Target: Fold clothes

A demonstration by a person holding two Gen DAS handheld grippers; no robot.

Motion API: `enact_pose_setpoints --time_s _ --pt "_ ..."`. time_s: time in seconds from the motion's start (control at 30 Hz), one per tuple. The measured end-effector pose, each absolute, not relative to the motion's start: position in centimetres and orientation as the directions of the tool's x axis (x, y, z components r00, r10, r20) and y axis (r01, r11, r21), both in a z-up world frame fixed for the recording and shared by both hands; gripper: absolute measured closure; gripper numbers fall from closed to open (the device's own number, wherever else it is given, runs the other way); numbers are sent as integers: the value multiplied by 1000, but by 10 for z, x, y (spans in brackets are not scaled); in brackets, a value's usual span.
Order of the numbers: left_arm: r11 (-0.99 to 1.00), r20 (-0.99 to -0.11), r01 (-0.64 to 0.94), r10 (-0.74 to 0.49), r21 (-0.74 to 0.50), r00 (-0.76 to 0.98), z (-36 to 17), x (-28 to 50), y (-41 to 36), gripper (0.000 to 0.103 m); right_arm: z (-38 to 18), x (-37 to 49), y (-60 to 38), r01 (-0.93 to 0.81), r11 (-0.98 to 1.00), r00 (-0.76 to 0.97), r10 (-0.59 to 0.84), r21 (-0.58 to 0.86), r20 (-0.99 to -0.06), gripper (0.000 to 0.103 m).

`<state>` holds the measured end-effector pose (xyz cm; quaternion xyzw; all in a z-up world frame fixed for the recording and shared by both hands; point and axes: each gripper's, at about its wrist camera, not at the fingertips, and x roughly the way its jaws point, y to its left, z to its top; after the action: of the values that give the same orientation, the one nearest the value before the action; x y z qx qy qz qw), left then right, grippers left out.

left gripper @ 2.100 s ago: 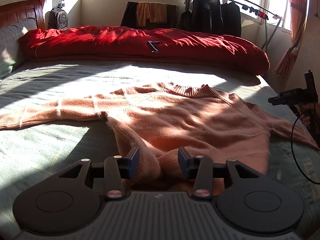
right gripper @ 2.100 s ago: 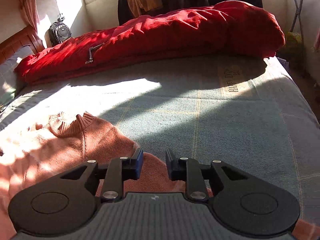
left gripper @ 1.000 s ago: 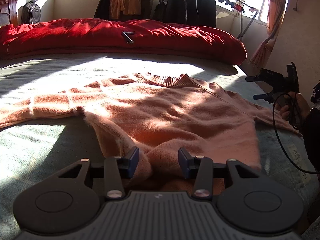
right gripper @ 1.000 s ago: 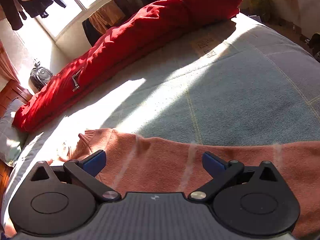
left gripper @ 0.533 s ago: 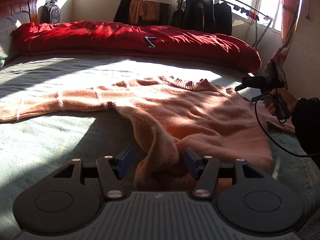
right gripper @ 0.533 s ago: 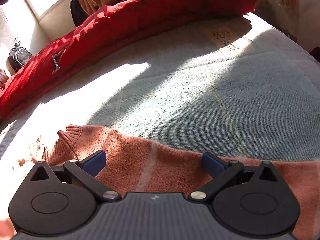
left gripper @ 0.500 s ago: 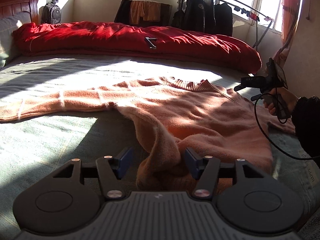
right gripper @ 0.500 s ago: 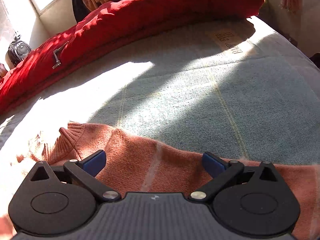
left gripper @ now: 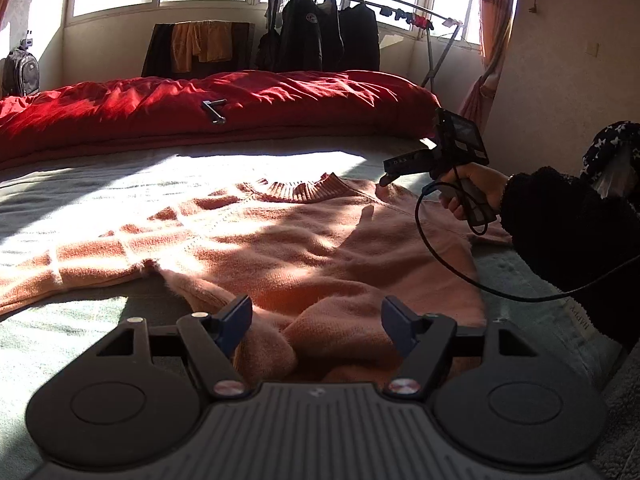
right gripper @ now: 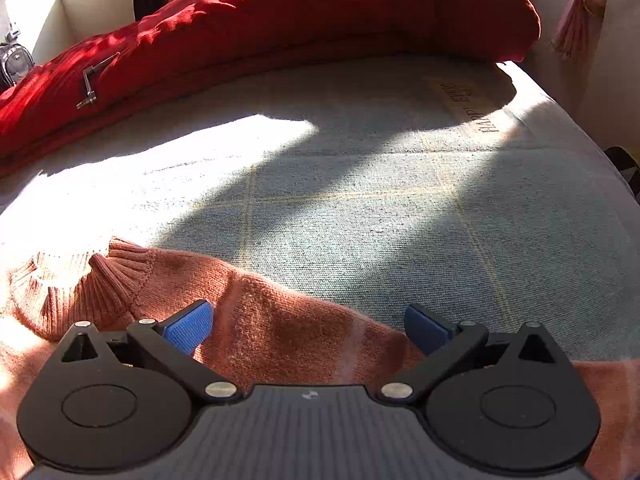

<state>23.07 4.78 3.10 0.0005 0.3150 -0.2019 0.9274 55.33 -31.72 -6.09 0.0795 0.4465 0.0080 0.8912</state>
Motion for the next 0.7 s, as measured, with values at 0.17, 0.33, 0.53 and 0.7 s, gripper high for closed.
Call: enact_pose_setpoints --time_s 0.17,0.33,0.53,0.7 --pt "866 -587 475 -469 -158 660 32 316 19 24 -29 505 -330 -70 971 615 224 230 -756 0" --pt "878 -714 344 -473 -332 517 -17 430 7 22 -16 449 -350 -128 960 631 272 249 -726 0" --pt "914 -802 320 -379 -247 462 -86 487 -15 24 -27 411 -396 -57 964 654 231 258 -720 0" --pt "963 -798 230 -245 -137 551 -89 507 9 23 -51 399 -456 97 948 659 167 303 -734 0"
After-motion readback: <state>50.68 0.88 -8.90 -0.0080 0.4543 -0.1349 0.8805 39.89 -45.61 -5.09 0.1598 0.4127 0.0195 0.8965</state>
